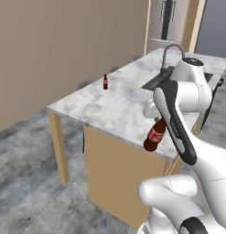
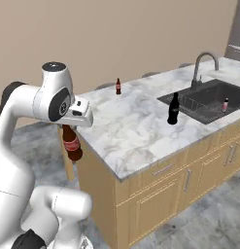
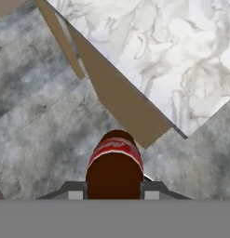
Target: Place the large bottle from the dining counter next to the other large bottle outside the sink, and place the small bottle from the dining counter next to the other small bottle inside the sink.
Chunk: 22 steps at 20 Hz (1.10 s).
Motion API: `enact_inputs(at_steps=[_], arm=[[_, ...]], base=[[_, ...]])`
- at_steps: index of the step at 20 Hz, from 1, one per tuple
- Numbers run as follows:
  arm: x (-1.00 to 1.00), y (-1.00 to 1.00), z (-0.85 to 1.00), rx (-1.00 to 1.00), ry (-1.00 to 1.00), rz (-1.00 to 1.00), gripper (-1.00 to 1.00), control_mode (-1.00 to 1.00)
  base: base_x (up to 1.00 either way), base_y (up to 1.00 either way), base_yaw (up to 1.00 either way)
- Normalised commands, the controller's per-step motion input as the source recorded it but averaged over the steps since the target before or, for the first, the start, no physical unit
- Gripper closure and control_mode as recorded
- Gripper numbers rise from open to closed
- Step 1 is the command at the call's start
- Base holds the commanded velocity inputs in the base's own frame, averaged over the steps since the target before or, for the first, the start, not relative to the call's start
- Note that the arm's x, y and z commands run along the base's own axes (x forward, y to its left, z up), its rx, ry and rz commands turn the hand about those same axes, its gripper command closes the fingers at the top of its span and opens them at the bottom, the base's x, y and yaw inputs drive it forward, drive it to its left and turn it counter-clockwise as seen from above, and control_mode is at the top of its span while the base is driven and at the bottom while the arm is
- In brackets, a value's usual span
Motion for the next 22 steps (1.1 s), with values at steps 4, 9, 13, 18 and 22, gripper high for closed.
enact_inputs(at_steps=[4, 9, 13, 18, 22], arm=[[0.00, 0.00, 0.00, 0.00, 0.00, 0.00, 1.00, 1.00], [0.00, 0.00, 0.00, 0.00, 0.00, 0.00, 1.00, 1.00], [0.00, 0.00, 0.00, 0.00, 0.00, 0.00, 1.00, 1.00], [0.00, 0.00, 0.00, 0.00, 0.00, 0.00, 1.00, 1.00], [0.00, 0.00, 0.00, 0.00, 0.00, 0.00, 1.00, 1.00]], base=[[0.00, -0.90, 0.48], [0.00, -0.87, 0.49], [-0.10, -0.95, 0.43], [-0.20, -0.90, 0.38], [-0.10, -0.94, 0.34]])
